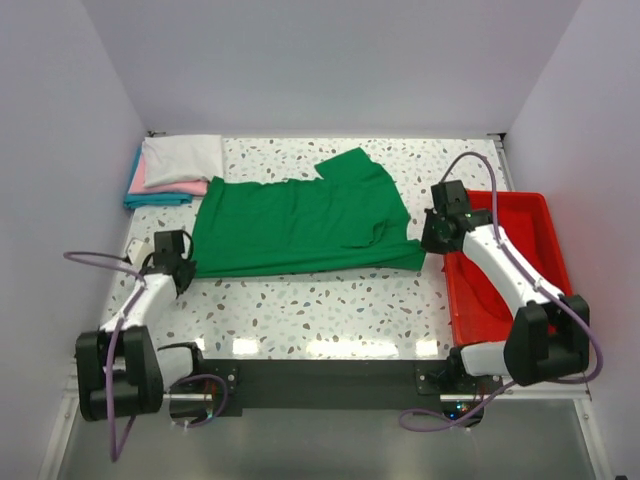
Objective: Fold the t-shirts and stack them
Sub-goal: Fold the tshirt
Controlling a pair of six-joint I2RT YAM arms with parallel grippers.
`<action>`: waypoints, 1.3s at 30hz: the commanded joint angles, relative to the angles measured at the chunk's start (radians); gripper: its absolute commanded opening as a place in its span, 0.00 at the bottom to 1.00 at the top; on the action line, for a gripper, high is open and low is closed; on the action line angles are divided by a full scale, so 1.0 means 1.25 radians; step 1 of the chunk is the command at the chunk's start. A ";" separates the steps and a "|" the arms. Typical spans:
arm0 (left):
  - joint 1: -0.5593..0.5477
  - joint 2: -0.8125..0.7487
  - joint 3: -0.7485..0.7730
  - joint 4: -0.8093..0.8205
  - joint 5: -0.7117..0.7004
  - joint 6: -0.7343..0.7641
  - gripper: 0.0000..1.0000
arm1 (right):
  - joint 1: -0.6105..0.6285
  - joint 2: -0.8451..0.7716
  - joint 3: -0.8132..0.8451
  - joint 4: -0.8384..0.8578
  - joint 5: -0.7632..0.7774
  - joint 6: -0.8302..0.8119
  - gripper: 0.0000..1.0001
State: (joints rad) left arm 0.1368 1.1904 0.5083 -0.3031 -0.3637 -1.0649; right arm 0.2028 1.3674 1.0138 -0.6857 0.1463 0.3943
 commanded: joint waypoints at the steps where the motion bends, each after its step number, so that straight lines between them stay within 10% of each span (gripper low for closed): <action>1: 0.017 -0.109 -0.053 -0.073 -0.060 -0.028 0.00 | -0.009 -0.092 -0.052 -0.064 -0.024 0.005 0.02; 6: 0.017 -0.310 -0.126 -0.152 -0.031 -0.068 0.04 | -0.003 -0.296 -0.147 -0.081 -0.078 0.062 0.21; 11: 0.017 -0.469 -0.122 -0.182 -0.006 -0.066 0.65 | -0.003 -0.381 -0.109 -0.129 -0.062 0.074 0.47; 25: -0.139 -0.265 0.007 0.018 0.085 0.160 0.40 | 0.332 -0.052 -0.072 0.184 0.057 0.195 0.42; 39: -0.157 -0.090 0.053 0.045 -0.089 0.079 0.53 | 0.405 0.074 -0.103 0.336 0.112 0.312 0.51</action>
State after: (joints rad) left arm -0.0593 1.0412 0.5026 -0.2741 -0.3557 -0.9127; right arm 0.7013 1.4731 0.8974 -0.3527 0.2272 0.7258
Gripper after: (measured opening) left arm 0.522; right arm 0.506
